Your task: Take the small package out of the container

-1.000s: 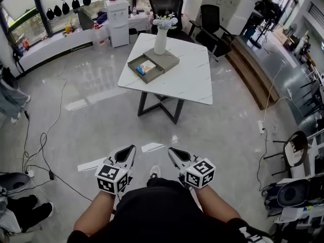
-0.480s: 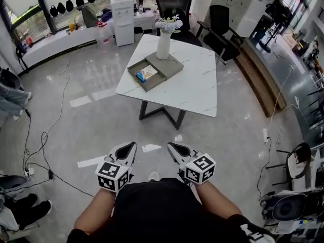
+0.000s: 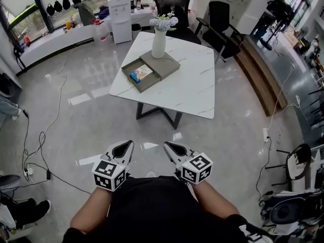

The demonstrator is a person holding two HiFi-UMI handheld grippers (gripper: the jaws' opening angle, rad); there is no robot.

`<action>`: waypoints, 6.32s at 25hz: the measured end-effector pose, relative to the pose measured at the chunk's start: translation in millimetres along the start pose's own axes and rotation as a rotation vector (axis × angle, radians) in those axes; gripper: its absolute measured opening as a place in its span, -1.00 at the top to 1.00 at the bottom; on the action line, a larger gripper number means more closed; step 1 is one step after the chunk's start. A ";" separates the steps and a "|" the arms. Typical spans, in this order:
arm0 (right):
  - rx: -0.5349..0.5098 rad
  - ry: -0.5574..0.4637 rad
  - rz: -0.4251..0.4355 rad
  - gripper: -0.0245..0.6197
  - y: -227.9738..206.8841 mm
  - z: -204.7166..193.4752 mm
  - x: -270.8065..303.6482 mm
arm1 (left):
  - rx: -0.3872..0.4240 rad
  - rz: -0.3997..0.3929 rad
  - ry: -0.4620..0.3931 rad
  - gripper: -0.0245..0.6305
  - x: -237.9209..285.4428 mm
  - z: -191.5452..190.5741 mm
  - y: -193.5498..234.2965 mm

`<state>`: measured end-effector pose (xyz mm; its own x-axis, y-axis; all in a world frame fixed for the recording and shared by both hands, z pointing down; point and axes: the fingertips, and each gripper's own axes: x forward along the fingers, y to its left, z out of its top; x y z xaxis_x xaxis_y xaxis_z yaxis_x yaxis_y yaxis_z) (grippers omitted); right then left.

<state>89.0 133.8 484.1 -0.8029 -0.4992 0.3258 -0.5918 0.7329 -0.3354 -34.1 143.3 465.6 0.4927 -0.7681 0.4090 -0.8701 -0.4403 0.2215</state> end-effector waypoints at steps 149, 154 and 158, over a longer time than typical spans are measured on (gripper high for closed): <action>0.153 0.095 -0.177 0.92 -316.3 155.1 253.8 | 0.469 -0.147 0.601 -0.33 454.4 69.8 281.6; 0.179 0.119 -0.177 0.92 -322.5 145.3 255.8 | 0.448 -0.143 0.673 -0.34 474.5 46.9 288.1; 0.194 0.123 -0.178 0.92 -326.2 142.0 256.3 | 0.463 -0.155 0.739 -0.36 482.5 32.2 290.7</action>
<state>66.1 -298.8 551.5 -0.6773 -0.5438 0.4955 -0.7350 0.5308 -0.4220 -48.9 -370.3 698.9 0.3327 -0.2583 0.9070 -0.6239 -0.7815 0.0063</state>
